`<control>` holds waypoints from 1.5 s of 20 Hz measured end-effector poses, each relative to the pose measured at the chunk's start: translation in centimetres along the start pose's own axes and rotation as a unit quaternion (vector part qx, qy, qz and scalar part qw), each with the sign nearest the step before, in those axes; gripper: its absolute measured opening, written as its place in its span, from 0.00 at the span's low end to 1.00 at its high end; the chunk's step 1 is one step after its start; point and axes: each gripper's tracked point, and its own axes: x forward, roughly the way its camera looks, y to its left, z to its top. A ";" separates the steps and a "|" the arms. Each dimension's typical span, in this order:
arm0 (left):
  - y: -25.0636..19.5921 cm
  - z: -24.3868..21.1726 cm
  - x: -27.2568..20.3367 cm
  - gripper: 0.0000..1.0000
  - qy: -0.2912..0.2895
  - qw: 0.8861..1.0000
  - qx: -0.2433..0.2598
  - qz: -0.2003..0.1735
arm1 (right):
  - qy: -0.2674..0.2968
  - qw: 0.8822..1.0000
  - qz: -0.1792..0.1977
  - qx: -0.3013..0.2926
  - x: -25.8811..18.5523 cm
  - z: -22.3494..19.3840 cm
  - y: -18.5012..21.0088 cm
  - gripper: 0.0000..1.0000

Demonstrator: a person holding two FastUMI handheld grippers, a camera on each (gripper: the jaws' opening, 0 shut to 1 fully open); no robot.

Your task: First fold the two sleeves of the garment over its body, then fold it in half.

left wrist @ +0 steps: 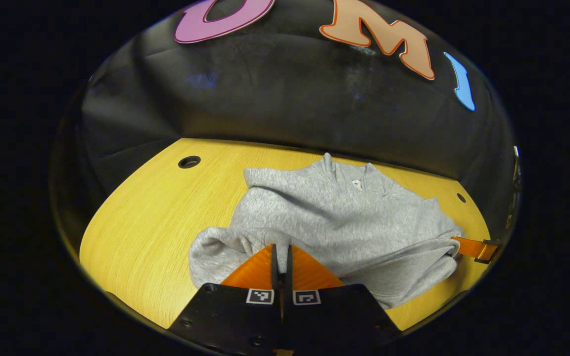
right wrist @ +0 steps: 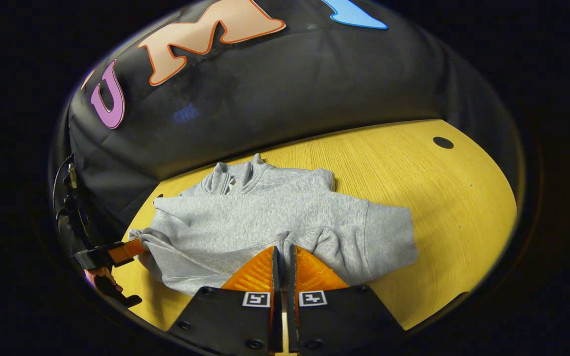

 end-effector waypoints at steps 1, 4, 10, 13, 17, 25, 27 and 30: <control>-0.1 -0.1 -0.1 0.00 0.001 1.000 0.001 0.002 | -0.001 1.000 0.002 -0.003 0.1 -0.1 0.0 0.07; 0.2 0.1 0.1 0.02 0.000 1.000 -0.005 0.005 | 0.003 1.000 0.007 0.004 0.1 -0.2 0.2 0.12; -2.4 0.7 -0.7 0.65 0.011 0.999 0.010 -0.041 | 0.017 0.999 0.039 0.006 -0.6 0.0 2.3 0.70; -4.1 2.5 -2.2 0.96 -0.007 0.997 0.042 -0.059 | -0.009 0.999 0.023 -0.022 -1.8 1.4 2.1 0.94; -4.6 6.7 -5.8 0.93 -0.065 0.991 0.094 -0.075 | -0.056 0.998 0.028 -0.032 -6.9 5.0 3.2 0.94; -3.9 7.0 -17.4 0.93 -0.087 0.988 0.078 -0.099 | -0.157 0.984 0.037 -0.078 -18.9 8.0 6.2 0.95; -2.3 5.6 -19.6 0.94 -0.080 0.989 0.078 -0.094 | -0.165 0.982 0.037 -0.088 -21.4 7.1 6.8 0.98; 0.1 4.0 -22.7 0.93 -0.073 0.992 0.072 -0.078 | -0.144 0.984 0.060 -0.085 -24.1 4.1 8.3 0.98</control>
